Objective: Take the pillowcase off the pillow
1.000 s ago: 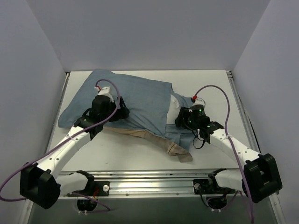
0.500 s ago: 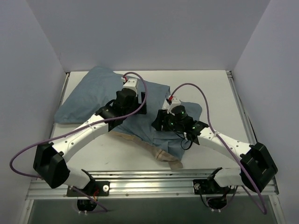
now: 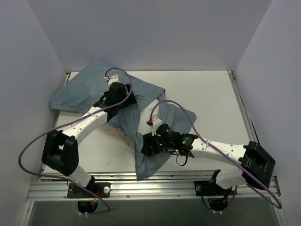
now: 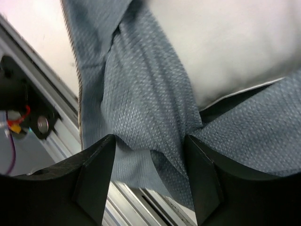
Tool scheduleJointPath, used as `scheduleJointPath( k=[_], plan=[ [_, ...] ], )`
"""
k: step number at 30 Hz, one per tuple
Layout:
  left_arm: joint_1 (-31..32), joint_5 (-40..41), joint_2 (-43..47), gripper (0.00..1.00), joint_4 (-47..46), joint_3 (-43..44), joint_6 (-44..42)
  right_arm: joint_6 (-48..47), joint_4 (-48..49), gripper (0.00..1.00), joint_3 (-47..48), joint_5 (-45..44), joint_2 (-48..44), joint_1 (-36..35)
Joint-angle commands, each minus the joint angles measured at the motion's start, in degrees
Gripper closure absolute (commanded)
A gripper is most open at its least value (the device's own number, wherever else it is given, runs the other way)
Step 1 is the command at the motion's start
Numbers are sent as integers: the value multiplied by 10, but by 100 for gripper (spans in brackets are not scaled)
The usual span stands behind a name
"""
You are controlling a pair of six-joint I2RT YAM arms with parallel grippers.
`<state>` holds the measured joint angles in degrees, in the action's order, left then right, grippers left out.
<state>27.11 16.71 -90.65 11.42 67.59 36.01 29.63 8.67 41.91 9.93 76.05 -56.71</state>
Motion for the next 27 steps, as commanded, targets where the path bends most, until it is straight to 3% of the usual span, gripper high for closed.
scheduleJointPath(
  k=[1, 3, 7, 11, 12, 15, 20, 27],
  plan=[
    [-12, 8, -38, 6, 14, 2, 25, -40, -60, 45, 18, 66, 20, -37],
    [-14, 2, -41, 6, 14, 6, 27, -64, -77, 46, 30, 76, 19, -46],
    [-12, -16, -6, 6, 7, -8, 4, -66, -113, 45, 60, -24, -28, -25],
    [4, -40, 70, 6, -10, -37, -56, -57, -145, 39, 84, -104, -70, 57],
    [12, -44, 101, 6, -17, -43, -72, -50, -149, 37, 87, -161, -77, 72],
    [58, -63, 146, 6, -38, -55, -158, -49, -150, 32, 94, -197, -79, 130],
    [158, -15, 159, 6, -11, -39, -276, -38, -56, 32, 80, -111, -49, 232],
    [230, 38, 133, 6, 3, -29, -335, -32, 28, 33, 86, -54, 20, 253]
  ],
)
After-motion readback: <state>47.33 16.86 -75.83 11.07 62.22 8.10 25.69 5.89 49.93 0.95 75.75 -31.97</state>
